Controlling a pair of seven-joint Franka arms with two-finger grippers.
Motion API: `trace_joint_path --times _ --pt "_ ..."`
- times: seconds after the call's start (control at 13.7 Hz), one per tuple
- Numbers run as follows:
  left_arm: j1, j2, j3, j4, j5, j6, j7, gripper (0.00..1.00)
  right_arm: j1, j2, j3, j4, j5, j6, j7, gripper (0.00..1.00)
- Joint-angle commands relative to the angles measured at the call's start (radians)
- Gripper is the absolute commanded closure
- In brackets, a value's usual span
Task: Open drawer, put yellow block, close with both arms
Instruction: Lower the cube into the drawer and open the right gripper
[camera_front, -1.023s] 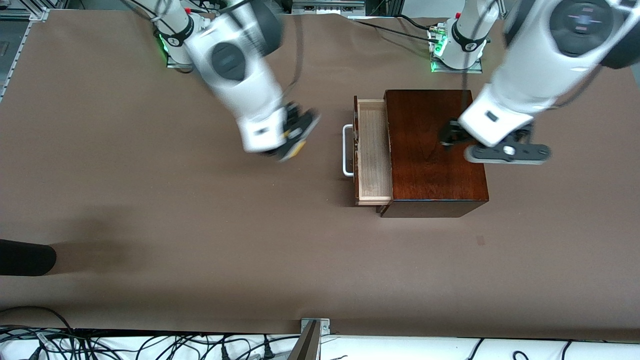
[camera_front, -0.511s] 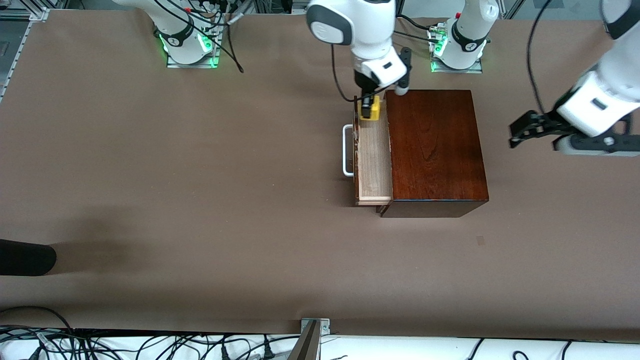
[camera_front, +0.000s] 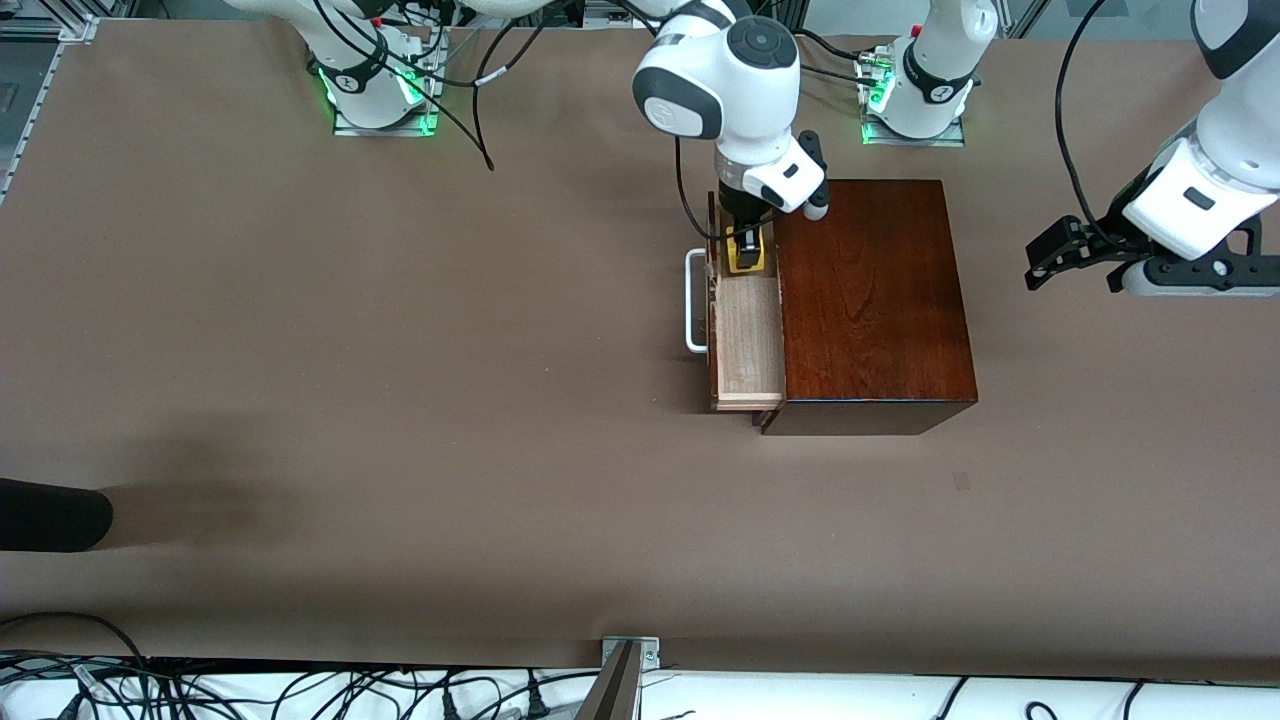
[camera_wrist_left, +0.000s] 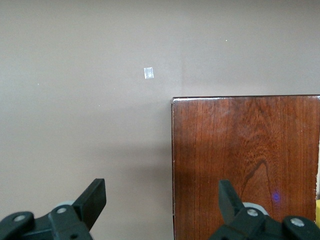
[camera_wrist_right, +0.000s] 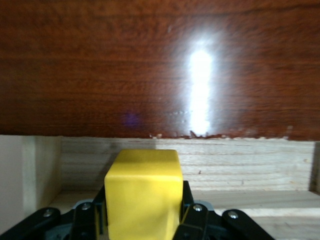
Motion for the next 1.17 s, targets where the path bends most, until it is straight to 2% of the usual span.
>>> trace_joint_path --times 0.0,0.37,0.44,0.51,0.73,1.1 --pt "0.001 -0.005 -0.003 -0.002 -0.008 -0.002 0.017 0.0 0.004 0.036 -0.001 0.035 -0.02 -0.008 -0.018 1.0" --pt "0.0 -0.002 -0.011 0.012 -0.007 -0.01 0.017 0.0 0.001 0.055 -0.027 0.035 -0.02 -0.003 -0.021 1.0" --pt "0.0 -0.004 -0.011 0.012 -0.007 -0.01 0.017 0.0 -0.004 0.053 -0.027 0.035 -0.02 -0.002 -0.019 0.37" --pt "0.0 -0.002 -0.011 0.013 -0.007 -0.01 0.017 0.0 -0.007 0.053 -0.027 0.036 -0.017 0.0 -0.012 0.0" --pt "0.0 -0.002 -0.011 0.013 -0.007 -0.01 0.017 0.0 -0.008 0.031 -0.027 0.043 -0.005 -0.01 -0.002 0.0" --pt "-0.002 -0.004 -0.013 0.013 -0.007 -0.01 0.014 0.0 -0.057 -0.153 -0.04 0.043 0.02 -0.156 0.096 0.0"
